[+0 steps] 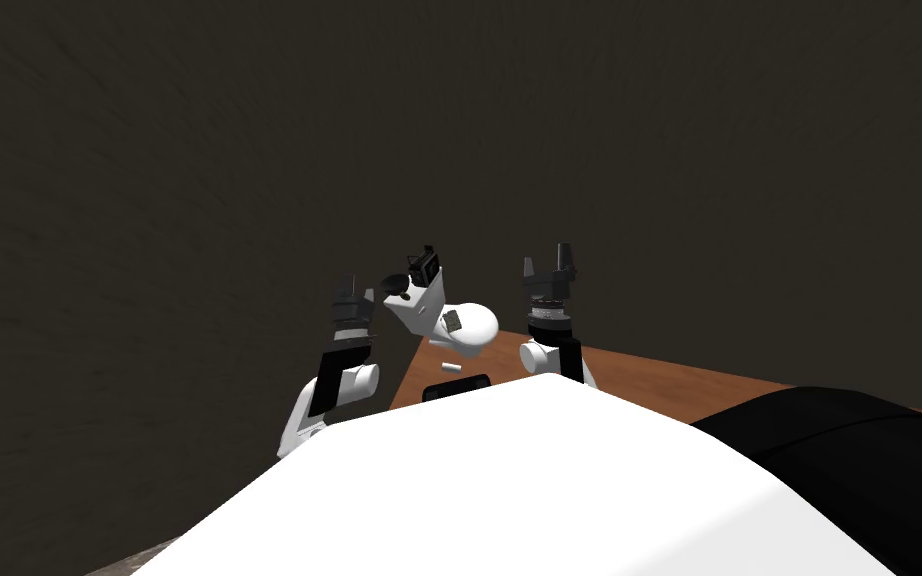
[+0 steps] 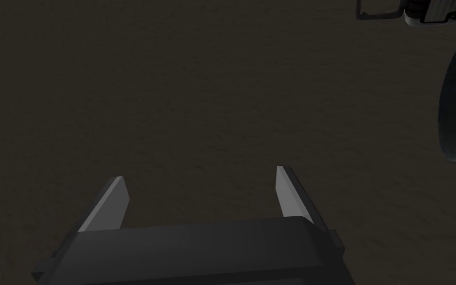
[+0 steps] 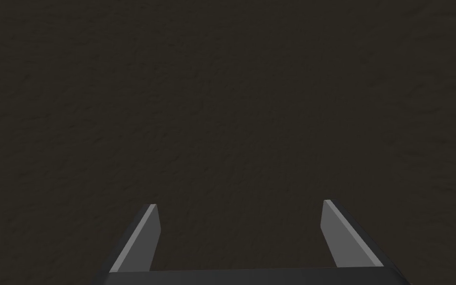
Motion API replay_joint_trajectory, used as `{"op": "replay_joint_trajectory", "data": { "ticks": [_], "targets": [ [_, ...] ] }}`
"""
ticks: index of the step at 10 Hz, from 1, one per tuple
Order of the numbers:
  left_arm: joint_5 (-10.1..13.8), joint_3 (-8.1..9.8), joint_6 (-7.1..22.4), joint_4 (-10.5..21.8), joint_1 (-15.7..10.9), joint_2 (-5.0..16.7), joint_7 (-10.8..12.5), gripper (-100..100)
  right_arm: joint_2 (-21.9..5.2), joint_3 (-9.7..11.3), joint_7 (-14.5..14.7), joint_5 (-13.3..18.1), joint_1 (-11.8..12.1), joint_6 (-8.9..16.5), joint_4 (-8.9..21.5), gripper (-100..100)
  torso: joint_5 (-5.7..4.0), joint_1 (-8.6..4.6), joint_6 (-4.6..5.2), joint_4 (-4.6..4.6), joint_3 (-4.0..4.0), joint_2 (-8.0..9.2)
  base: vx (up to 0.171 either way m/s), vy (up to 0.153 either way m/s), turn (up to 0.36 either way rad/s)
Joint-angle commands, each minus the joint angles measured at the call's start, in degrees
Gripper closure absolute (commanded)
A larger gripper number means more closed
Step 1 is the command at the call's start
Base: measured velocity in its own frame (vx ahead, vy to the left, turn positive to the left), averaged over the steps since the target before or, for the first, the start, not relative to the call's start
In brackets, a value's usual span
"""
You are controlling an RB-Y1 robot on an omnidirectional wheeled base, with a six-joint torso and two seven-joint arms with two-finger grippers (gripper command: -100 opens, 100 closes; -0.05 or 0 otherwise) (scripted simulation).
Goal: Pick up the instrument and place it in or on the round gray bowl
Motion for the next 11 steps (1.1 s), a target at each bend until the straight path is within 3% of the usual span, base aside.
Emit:
{"op": "replay_joint_trajectory", "data": {
  "ticks": [1,2,3,4,5,6,7,10,11],
  "targets": [
    [0.19,0.2,1.93,0.96,-1.53,0.15,-0.09,-100,0.0,0.0,0.0,0.0,0.0,0.0,0.0,0,0.0,0.0,0.0,0.0,0.0,0.0,-0.036,0.013,-0.023],
    [0.69,0.53,3.95,2.43,-3.64,0.56,-0.16,-100,0.0,0.0,0.0,0.0,0.0,0.0,0.0,0,-0.01,-0.03,-0.01,-0.01,-0.03,-0.05,-0.042,0.015,-0.045],
    [0.69,0.53,4.57,2.43,-3.64,0.56,-0.16,-100,0.0,0.0,0.0,0.0,0.0,0.0,0.0,0,-0.01,-0.02,0.0,-0.01,-0.03,-0.05,-0.034,0.016,-0.025],
    [1.2,0.87,6.84,4.06,-5.91,0.93,-0.26,-100,0.0,0.0,0.0,0.0,0.0,0.0,0.0,0,-0.01,-0.03,-0.01,-0.01,-0.03,-0.06,-0.04,0.018,-0.051],
    [1.2,0.87,7.42,4.06,-5.91,0.93,-0.26,-100,0.0,0.0,0.0,0.0,0.0,0.0,0.0,0,-0.01,-0.02,0.0,-0.01,-0.03,-0.06,-0.038,0.02,-0.027],
    [1.74,1.24,9.71,5.82,-8.3,1.28,-0.39,-100,0.0,0.0,0.0,0.0,0.0,0.0,0.0,0,0.0,-0.01,-0.01,-0.01,-0.03,-0.06,-0.048,0.023,-0.048],
    [1.74,1.24,10.47,5.82,-8.3,1.28,-0.39,-100,0.0,0.0,0.0,0.0,0.0,0.0,0.0,0,0.0,0.0,0.0,-0.01,-0.02,-0.03,-0.036,0.019,-0.029],
    [2.83,2.01,15.87,9.75,-13.15,1.88,-0.72,-100,0.0,0.0,0.0,0.0,0.01,0.0,0.0,0,0.0,-0.01,-0.02,-0.02,-0.05,-0.08,-0.037,0.02,-0.05],
    [2.83,2.01,17.06,9.75,-13.43,1.88,-0.72,-100,0.0,0.0,0.0,0.0,0.0,0.0,0.0,0,0.0,-0.02,0.0,-0.02,-0.04,-0.07,-0.036,0.014,-0.031]
  ]
}}
